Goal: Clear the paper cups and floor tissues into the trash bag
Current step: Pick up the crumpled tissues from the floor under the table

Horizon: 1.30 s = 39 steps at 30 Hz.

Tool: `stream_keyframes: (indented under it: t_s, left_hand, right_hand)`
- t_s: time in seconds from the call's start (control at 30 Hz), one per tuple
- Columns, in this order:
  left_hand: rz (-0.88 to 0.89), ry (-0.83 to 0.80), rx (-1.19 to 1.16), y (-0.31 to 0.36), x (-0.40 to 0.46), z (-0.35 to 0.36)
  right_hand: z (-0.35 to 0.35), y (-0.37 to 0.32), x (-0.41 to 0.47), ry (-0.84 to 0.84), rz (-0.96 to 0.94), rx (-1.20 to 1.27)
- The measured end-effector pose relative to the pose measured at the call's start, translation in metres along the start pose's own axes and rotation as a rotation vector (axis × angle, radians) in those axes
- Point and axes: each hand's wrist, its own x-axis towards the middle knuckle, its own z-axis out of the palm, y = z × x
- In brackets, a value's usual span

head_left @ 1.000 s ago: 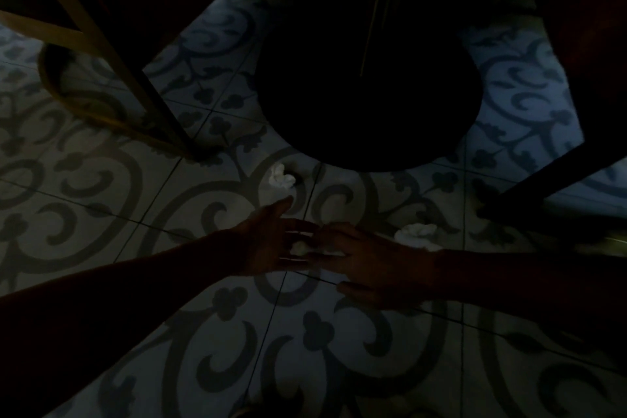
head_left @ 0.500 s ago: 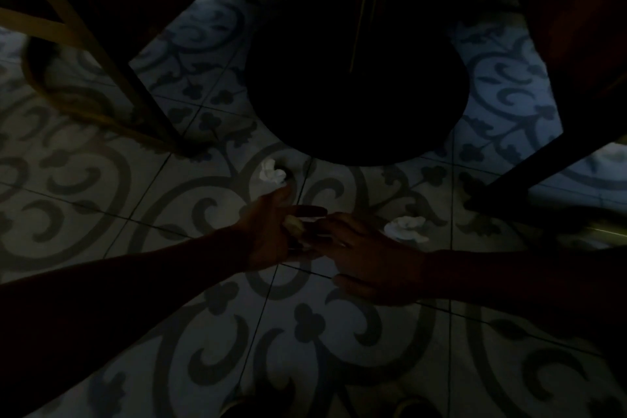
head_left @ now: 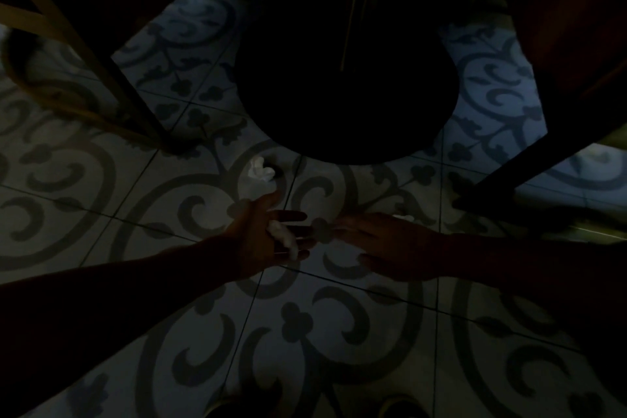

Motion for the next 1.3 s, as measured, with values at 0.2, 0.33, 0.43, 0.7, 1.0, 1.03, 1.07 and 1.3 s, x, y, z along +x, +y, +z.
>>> stream_keyframes:
  t_s: [0.2,0.33,0.43,0.7,1.0,1.03,1.07,1.3]
  left_hand:
    - [0.01,0.008,0.011,0.002,0.001,-0.003]
    - [0.012,0.01,-0.004,0.002,0.001,-0.006]
    - [0.018,0.014,0.035,0.001,0.001,-0.007]
    - [0.066,0.024,0.088,0.001,-0.001,-0.006]
    - [0.058,0.059,0.122,0.001,0.0,-0.004]
    - [0.054,0.056,0.119,0.0,0.0,-0.004]
    - [0.048,0.054,0.116,0.0,-0.001,-0.003]
    - [0.023,0.059,0.112,-0.002,-0.004,0.007]
  right_hand:
    - [0.002,0.046,-0.016,-0.099,0.203,-0.056]
    - [0.007,0.059,-0.018,-0.151,0.25,-0.05]
    - [0.009,0.058,-0.016,-0.137,0.285,-0.052]
    - [0.021,0.06,-0.011,-0.306,0.333,-0.046]
    - [0.019,0.053,-0.009,-0.29,0.387,0.211]
    - [0.019,0.052,-0.006,-0.28,0.399,0.223]
    - [0.018,0.049,-0.004,-0.266,0.413,0.224]
    - [-0.008,0.011,0.019,0.059,0.311,0.361]
